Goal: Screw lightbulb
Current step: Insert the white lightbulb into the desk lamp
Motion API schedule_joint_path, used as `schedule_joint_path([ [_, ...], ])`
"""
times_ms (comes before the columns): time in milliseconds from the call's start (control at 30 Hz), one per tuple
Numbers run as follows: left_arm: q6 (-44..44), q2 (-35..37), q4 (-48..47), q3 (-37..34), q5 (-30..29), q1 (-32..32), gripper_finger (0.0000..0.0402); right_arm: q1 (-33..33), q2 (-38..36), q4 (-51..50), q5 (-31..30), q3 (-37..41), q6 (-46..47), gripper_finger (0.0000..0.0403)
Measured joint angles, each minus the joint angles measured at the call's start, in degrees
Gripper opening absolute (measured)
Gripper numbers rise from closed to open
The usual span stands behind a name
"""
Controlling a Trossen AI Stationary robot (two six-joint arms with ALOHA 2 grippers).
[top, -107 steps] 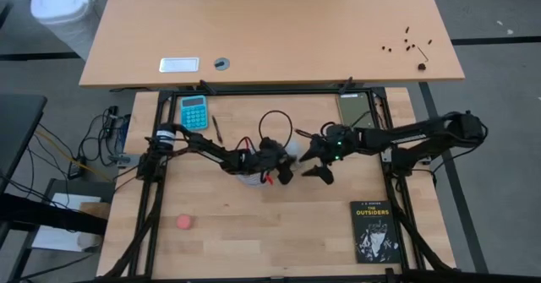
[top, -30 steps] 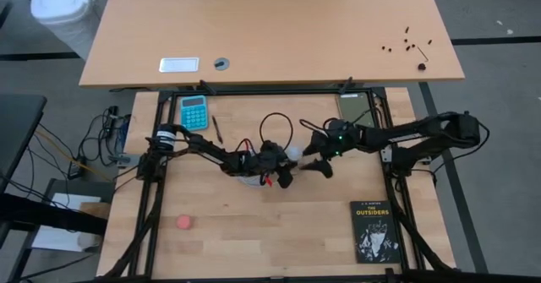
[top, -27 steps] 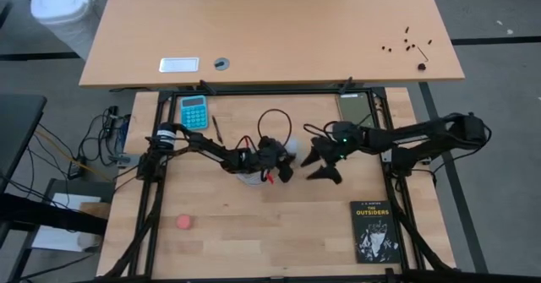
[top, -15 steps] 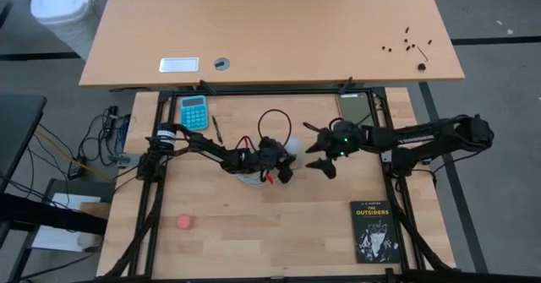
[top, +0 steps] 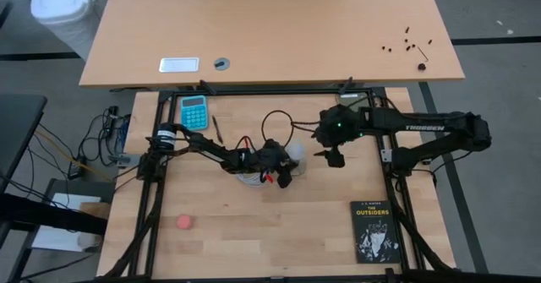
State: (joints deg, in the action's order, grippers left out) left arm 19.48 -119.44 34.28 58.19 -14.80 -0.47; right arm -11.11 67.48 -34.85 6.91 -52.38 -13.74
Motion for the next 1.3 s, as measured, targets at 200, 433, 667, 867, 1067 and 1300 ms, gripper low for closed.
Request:
schedule_joint_path([
  [200,-2.94,-0.17,2.22,-0.07,4.61,-0.29,0.0193,0.89,6.4,-11.81,1.0,-5.73,-4.42,0.0343],
  [433,-4.15,-0.17,2.11,-0.02,5.32,-0.79,0.0193,4.57,16.01,-17.85,-1.55,-16.13,-5.23,0.0382],
  [667,-3.85,-0.15,2.13,0.02,5.35,-0.87,0.0193,6.28,23.62,-17.96,-3.7,-21.65,-7.93,0.0393],
  [867,-2.8,-0.1,1.93,0.04,5.27,-0.87,0.0193,7.42,27.05,-17.54,-4.52,-22.84,-10.17,0.0392],
  [1067,-2.77,-0.09,2.02,0.04,5.04,-0.85,0.0193,9.36,28.86,-16.08,-4.52,-22.84,-10.46,0.0391],
  [1300,-2.75,-0.09,2.04,0.04,5.11,-0.87,0.0193,10.2,30.59,-13.34,-4.43,-22.84,-12.02,0.038],
])
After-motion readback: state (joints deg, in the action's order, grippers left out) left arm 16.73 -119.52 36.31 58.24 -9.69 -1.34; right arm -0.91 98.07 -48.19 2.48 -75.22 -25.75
